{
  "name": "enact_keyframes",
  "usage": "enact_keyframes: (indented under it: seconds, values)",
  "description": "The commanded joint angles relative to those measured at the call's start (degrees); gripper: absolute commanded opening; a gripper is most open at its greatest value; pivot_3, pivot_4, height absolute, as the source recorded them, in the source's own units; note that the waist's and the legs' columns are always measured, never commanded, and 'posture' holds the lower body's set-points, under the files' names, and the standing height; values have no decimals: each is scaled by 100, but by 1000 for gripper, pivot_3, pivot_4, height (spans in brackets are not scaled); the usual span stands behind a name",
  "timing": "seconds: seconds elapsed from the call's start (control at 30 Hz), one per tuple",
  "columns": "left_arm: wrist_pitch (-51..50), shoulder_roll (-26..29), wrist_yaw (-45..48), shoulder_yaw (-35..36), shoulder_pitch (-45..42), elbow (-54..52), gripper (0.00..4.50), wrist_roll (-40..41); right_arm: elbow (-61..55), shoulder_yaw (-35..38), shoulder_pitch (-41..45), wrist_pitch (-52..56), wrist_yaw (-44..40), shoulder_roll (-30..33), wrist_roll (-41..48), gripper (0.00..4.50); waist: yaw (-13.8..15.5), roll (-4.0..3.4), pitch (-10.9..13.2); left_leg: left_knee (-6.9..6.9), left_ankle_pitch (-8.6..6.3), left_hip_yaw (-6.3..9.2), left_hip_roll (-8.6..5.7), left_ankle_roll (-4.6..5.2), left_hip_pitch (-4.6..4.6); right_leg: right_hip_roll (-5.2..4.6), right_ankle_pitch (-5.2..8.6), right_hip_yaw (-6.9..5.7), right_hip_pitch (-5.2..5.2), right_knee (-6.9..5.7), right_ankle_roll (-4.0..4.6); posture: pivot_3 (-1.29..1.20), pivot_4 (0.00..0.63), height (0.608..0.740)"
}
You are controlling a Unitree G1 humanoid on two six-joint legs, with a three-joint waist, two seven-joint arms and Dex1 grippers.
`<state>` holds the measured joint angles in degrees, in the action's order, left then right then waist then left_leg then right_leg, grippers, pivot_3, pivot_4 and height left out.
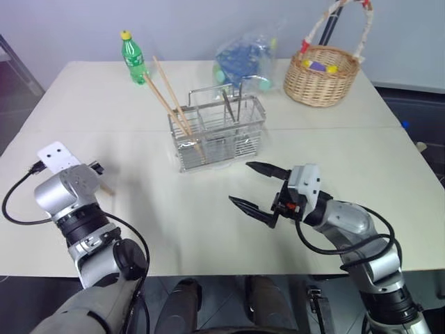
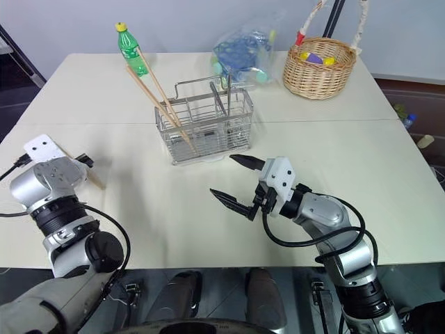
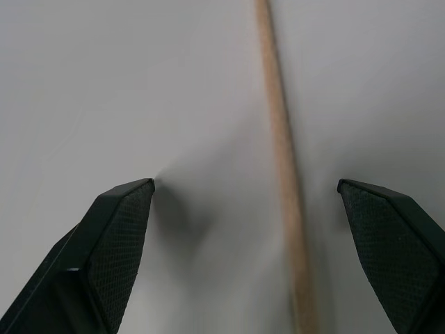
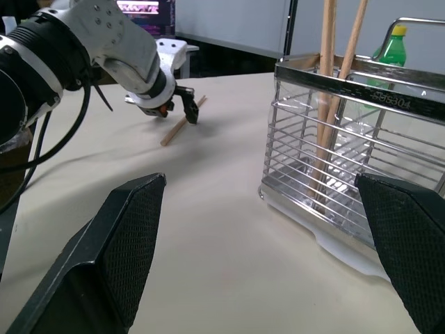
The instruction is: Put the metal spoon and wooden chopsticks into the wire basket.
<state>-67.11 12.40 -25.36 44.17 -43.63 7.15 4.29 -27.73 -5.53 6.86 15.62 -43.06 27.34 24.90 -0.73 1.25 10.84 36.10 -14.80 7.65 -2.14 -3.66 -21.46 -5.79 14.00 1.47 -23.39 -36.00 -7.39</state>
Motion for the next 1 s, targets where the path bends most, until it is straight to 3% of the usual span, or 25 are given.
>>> enact_keyframes:
  seconds: [0.03,0.3,0.6,0.87,1.0]
  values:
    - [206,114,-114,90,-180,253,4453,52,-268,7,-14,-34,51,-28,29,4500,-1,0,0,0,0,0,0,0,0,0,0,0,0,0,0,0,150,740]
    - [501,297,-252,254,-495,873,4453,232,-274,21,-51,-58,118,-31,3,4500,-11,0,0,0,0,0,0,-1,0,0,0,-1,0,-1,0,0,150,740]
    - [228,284,-296,296,-250,552,132,286,-276,72,-62,-42,198,-23,30,4500,-9,0,0,0,1,0,0,-2,1,0,0,0,0,-1,0,0,150,740]
    - [133,358,-200,192,-157,444,52,347,-217,65,30,6,187,-8,67,4500,-21,0,0,-1,1,0,0,-2,2,0,0,0,0,-1,0,0,150,740]
    - [393,700,458,-350,-179,270,52,478,-247,132,22,50,169,41,129,4500,-16,1,0,-2,1,1,0,-2,1,0,0,0,-1,-1,0,0,150,740]
